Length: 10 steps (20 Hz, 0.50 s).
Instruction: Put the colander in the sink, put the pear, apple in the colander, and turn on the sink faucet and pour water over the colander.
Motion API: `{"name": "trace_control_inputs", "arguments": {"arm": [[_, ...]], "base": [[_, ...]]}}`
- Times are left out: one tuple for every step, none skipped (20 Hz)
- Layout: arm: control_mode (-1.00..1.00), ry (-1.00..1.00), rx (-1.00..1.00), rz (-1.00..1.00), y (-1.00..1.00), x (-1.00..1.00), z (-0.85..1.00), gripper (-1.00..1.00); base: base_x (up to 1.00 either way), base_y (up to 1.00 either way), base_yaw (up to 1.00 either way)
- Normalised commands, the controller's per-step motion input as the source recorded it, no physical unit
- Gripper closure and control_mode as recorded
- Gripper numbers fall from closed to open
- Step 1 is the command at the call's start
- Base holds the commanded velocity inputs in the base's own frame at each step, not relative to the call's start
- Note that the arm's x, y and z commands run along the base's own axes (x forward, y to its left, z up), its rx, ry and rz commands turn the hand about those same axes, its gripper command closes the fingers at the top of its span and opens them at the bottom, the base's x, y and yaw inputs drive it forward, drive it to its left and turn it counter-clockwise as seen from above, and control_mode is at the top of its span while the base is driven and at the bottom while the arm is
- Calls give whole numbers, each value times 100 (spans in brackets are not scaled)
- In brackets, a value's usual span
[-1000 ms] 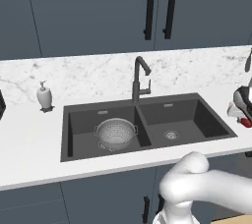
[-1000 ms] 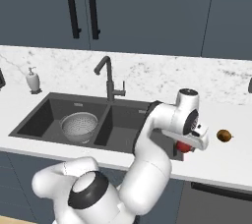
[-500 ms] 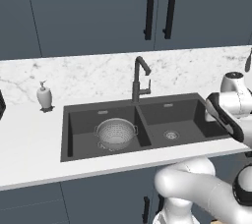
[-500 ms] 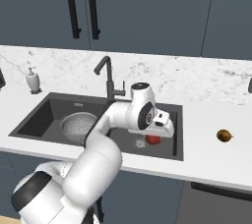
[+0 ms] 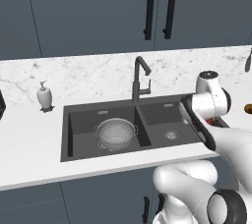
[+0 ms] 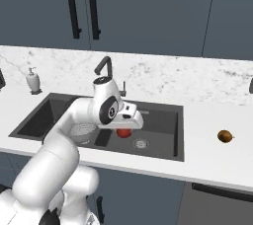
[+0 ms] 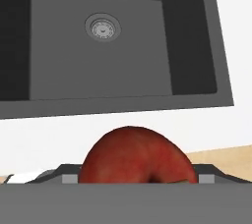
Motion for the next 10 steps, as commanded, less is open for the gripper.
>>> {"name": "trace_control_inputs", "arguments": {"arm": [[-100, -7, 0, 0, 100, 0, 3, 100], [-100, 0, 0, 0, 100, 0, 5, 100], [-100, 0, 0, 0, 100, 0, 2, 100], [-100, 0, 0, 0, 100, 0, 2, 100], [-100, 0, 0, 0, 100, 0, 2, 100], [-100, 0, 0, 0, 100, 0, 1, 100], [-100, 0, 0, 0, 100, 1, 0, 100], [-100, 0, 0, 0, 100, 0, 0, 100], [-100, -1, 0, 0, 100, 0, 0, 100], [-100, -6, 0, 0, 100, 0, 0, 100]], "base": [[0, 0, 0], [0, 0, 0], [0, 0, 0], [0, 0, 0], [0, 0, 0], [0, 0, 0], [0, 0, 0], [0, 0, 0], [0, 0, 0], [0, 0, 0]]}}
